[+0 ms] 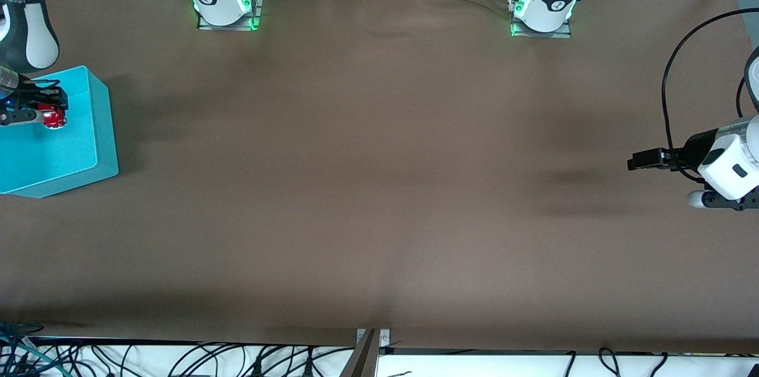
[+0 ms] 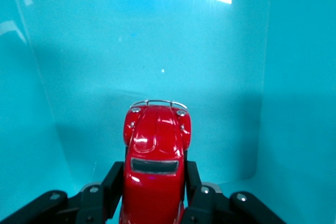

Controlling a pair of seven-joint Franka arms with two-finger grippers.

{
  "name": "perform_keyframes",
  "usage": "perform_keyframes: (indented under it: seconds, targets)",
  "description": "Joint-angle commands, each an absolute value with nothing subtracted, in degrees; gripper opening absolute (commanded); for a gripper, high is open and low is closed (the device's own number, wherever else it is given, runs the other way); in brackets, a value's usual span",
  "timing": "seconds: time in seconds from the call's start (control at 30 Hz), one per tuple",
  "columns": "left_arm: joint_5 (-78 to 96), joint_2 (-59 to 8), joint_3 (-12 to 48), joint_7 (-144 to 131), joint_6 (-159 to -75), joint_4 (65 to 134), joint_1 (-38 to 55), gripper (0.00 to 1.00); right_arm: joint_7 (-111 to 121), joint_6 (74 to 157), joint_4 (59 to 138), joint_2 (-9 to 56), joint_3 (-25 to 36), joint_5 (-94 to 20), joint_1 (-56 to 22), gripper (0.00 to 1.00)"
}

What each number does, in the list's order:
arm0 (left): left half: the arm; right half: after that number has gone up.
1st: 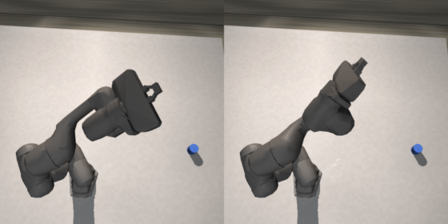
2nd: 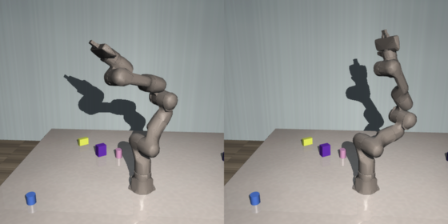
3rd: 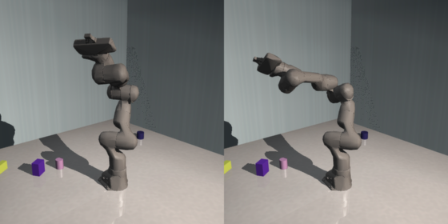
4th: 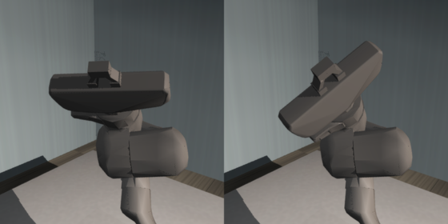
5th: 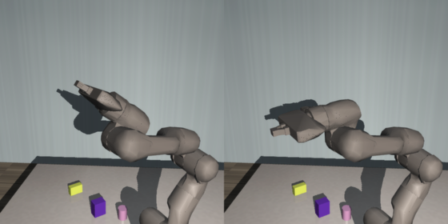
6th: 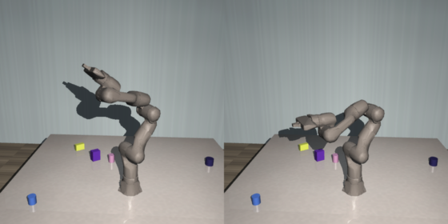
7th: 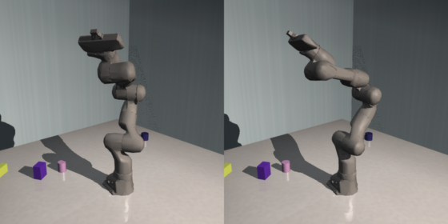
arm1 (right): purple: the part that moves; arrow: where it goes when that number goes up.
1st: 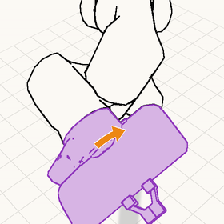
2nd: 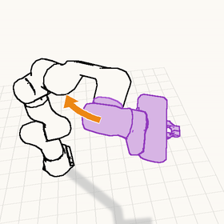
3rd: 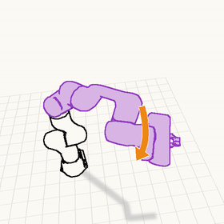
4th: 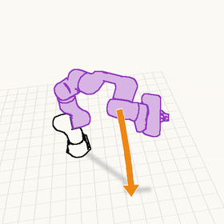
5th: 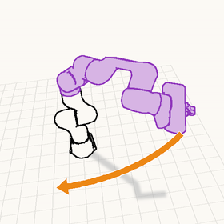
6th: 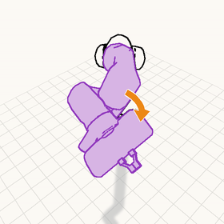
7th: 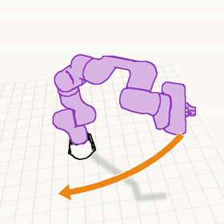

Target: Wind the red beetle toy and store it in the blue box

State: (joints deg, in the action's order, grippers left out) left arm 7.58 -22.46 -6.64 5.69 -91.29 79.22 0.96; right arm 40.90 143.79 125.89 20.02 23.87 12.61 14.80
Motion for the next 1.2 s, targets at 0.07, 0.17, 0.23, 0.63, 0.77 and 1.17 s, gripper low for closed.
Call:
perform_keyframes:
  seconds: [0.07, 0.17, 0.23, 0.63, 0.77, 1.17]
  targets:
    - [7.03, -22.50, -7.21, 5.98, -90.44, 78.75, 2.11, 1.00, 42.01, 146.42, 124.19, 25.66, 22.68, 12.48, 17.75, 0.00]
    - [6.86, -22.33, -7.21, 5.98, -90.09, 78.84, 1.93, 1.00, 42.01, 147.56, 124.19, 27.07, 22.68, 12.48, 18.11, 0.00]
    - [6.86, -22.32, -7.21, 5.98, -89.65, 78.84, 1.58, 1.00, 42.01, 148.09, 124.28, 27.77, 22.68, 12.48, 18.28, 0.00]
    - [7.29, -22.68, -7.12, 6.06, -89.56, 78.84, 1.14, 1.00, 42.10, 148.97, 124.28, 29.27, 21.45, 12.22, 18.98, 0.73]
    - [7.29, -22.68, -7.12, 6.15, -89.56, 78.75, 1.14, 1.00, 40.34, 149.06, 124.28, 29.18, 21.01, 12.22, 18.98, 0.90]
    - [7.29, -22.68, -7.12, 6.59, -89.65, 78.84, 1.14, 1.00, 40.17, 144.33, 123.93, 23.65, 19.25, 12.22, 18.90, 1.00]
